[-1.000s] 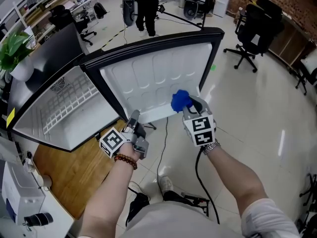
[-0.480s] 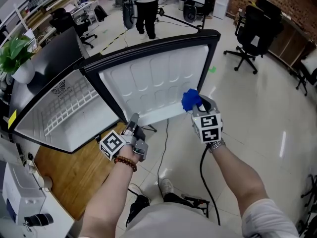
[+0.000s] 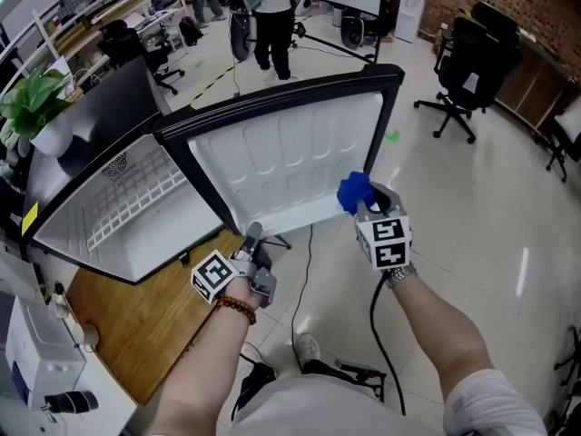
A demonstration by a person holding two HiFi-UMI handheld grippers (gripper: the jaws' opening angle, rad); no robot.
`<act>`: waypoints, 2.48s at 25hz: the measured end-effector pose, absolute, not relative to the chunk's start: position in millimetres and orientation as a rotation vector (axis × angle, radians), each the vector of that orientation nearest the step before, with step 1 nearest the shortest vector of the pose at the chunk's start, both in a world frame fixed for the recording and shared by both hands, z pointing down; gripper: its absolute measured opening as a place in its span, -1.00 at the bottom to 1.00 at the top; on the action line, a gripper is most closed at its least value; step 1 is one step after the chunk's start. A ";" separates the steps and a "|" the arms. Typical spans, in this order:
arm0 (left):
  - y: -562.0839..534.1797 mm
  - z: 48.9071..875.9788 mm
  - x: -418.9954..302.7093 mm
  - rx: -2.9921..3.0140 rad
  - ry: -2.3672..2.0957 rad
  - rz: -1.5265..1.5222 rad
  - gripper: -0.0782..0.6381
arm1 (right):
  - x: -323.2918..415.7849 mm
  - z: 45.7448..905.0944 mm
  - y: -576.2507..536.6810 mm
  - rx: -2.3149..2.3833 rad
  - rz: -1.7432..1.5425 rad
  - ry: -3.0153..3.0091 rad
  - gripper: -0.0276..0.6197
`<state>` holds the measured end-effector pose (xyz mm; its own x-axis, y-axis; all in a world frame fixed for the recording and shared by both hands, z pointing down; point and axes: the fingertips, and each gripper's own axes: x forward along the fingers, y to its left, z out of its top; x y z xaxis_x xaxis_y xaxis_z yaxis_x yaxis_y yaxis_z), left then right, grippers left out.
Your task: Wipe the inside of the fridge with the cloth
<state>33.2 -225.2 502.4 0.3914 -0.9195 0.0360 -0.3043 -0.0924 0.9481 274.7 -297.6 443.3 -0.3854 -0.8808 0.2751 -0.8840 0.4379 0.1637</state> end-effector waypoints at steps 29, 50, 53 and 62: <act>-191.8 489.5 -27.0 1.747 -1.381 -0.366 -0.49 | 100.3 385.0 -218.8 1.113 -0.036 -2.626 -0.70; -52.9 329.9 -91.8 2.385 -1.815 0.159 -0.76 | -12.1 340.9 -84.4 0.984 0.112 -2.758 -0.70; -34.2 316.5 -101.8 2.413 -1.834 0.162 -0.76 | -24.4 333.5 -67.1 0.985 0.097 -2.778 -0.70; 15.2 292.8 -108.0 2.484 -1.840 0.143 -0.76 | -33.1 314.7 -29.0 1.025 0.057 -2.814 -0.70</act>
<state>-108.0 15.2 292.8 0.2890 -0.9518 0.1024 -0.9562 -0.2921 -0.0173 -33.1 -29.0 314.7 -0.7565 -0.6367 0.1496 -0.6422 0.7664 0.0143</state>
